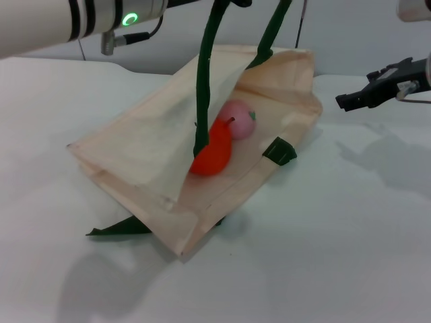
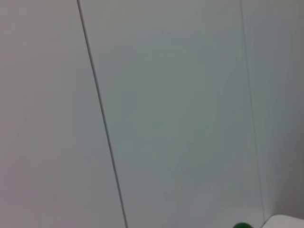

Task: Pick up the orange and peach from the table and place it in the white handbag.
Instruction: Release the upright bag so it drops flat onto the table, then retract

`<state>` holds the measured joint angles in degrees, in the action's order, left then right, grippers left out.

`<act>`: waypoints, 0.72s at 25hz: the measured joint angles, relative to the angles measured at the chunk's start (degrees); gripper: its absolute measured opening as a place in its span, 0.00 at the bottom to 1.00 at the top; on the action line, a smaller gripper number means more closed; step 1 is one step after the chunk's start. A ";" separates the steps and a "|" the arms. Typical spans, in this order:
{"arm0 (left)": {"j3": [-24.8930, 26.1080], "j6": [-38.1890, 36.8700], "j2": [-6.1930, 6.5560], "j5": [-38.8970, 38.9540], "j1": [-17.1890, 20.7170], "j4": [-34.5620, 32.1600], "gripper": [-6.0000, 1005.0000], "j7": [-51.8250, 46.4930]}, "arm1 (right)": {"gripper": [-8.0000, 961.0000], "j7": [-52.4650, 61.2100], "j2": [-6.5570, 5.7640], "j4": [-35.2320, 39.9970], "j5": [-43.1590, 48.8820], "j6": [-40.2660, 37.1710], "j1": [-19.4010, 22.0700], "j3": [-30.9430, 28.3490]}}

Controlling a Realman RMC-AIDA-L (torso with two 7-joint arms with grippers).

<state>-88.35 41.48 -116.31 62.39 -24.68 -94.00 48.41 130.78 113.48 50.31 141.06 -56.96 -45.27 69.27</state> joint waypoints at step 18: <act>0.66 -0.02 -0.08 19.70 2.79 5.03 0.43 18.69 | 0.87 -0.13 0.25 -0.08 0.01 -0.71 0.08 -0.28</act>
<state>-87.69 41.47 -116.39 82.09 -21.89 -88.97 67.09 130.65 113.73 50.23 141.07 -57.66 -45.19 68.99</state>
